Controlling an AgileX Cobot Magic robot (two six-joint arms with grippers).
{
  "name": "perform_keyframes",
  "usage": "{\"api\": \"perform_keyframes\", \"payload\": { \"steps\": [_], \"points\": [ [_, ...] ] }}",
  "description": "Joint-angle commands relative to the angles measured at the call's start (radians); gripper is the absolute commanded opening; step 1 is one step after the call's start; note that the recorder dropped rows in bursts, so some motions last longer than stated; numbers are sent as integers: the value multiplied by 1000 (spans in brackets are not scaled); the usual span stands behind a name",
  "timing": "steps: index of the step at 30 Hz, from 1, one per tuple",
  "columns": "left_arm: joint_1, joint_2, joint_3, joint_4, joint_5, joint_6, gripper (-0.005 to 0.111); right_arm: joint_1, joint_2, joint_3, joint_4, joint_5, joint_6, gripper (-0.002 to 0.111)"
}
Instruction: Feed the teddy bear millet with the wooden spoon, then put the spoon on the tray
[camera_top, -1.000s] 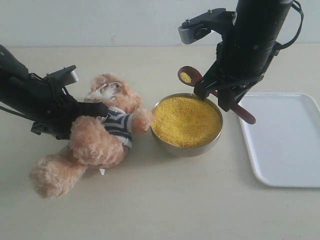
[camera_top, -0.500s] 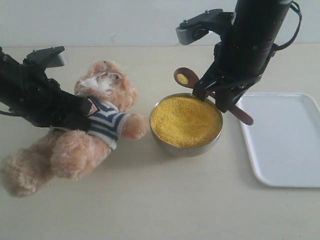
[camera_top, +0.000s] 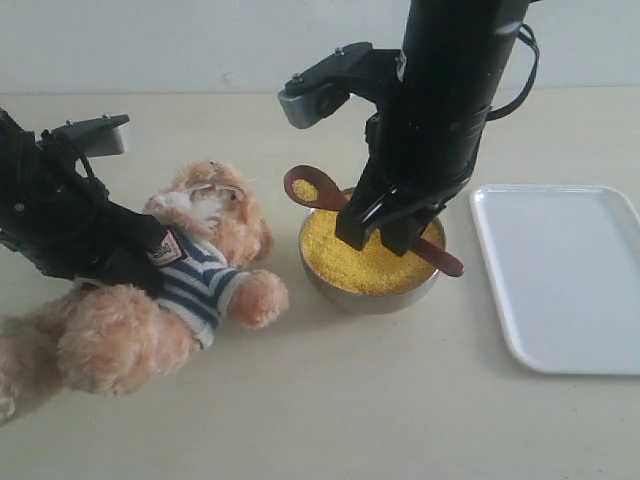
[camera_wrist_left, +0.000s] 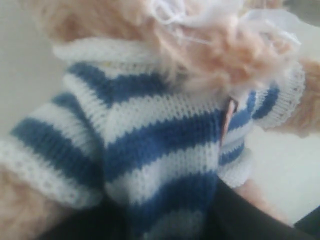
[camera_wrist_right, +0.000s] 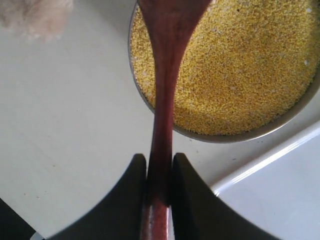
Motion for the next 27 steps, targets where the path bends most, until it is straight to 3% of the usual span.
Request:
{"api": "perform_keyframes", "payload": {
  "steps": [1,10,27],
  "points": [
    [-4,-51,-15,-26,70,-11,4,3,-7,-4,11,2,0,-1],
    [-4,-112,-15,-50,173,4,4,3,-7,-11,24,2,0,-1],
    [-25,-114,-13,-179,193,83,4,73,-7,-131,74,2,1,-1]
  ]
}}
